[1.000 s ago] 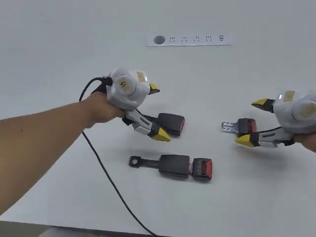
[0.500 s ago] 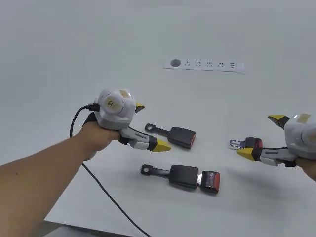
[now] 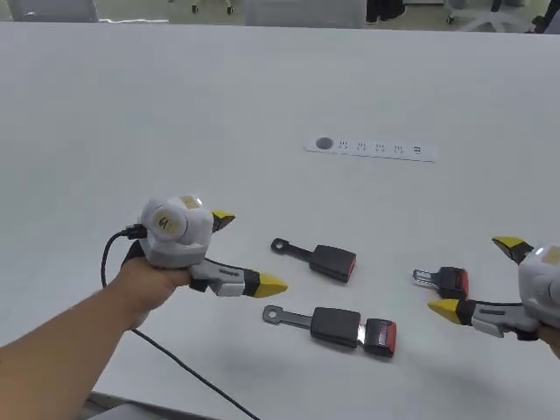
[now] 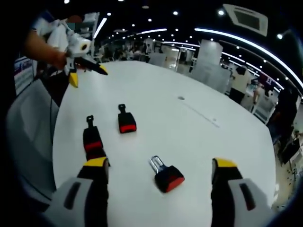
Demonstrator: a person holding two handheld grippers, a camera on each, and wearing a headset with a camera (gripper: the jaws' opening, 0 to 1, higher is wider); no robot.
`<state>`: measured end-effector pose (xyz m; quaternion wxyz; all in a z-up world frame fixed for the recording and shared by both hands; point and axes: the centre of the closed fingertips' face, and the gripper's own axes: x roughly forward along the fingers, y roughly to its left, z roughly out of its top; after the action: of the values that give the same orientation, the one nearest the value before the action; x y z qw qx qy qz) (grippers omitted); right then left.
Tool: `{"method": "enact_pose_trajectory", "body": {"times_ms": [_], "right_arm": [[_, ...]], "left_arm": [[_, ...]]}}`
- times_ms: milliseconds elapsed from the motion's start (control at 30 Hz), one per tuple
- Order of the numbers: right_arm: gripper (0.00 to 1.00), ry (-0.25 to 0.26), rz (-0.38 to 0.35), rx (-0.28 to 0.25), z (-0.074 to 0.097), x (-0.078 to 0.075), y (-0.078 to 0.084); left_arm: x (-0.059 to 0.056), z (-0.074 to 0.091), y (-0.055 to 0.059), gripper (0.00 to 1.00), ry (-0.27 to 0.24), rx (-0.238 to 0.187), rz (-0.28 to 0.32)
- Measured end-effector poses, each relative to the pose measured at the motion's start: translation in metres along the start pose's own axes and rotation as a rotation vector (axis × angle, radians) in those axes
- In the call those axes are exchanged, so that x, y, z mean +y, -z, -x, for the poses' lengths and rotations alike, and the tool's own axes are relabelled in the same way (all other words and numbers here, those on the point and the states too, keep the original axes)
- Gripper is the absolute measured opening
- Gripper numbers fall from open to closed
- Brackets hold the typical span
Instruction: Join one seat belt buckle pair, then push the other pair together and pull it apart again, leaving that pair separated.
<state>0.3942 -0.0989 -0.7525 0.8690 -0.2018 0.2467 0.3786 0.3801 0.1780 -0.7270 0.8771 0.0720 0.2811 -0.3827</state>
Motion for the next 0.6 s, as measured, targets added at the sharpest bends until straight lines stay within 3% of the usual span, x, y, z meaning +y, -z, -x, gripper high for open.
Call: {"method": "enact_pose_trajectory", "body": {"times_ms": [600], "right_arm": [[0.97,0.036,-0.012,-0.042,0.028,0.021,-0.005]], "left_arm": [[-0.004,0.041,0.007,1.0,-0.031,-0.055,0.025]]}}
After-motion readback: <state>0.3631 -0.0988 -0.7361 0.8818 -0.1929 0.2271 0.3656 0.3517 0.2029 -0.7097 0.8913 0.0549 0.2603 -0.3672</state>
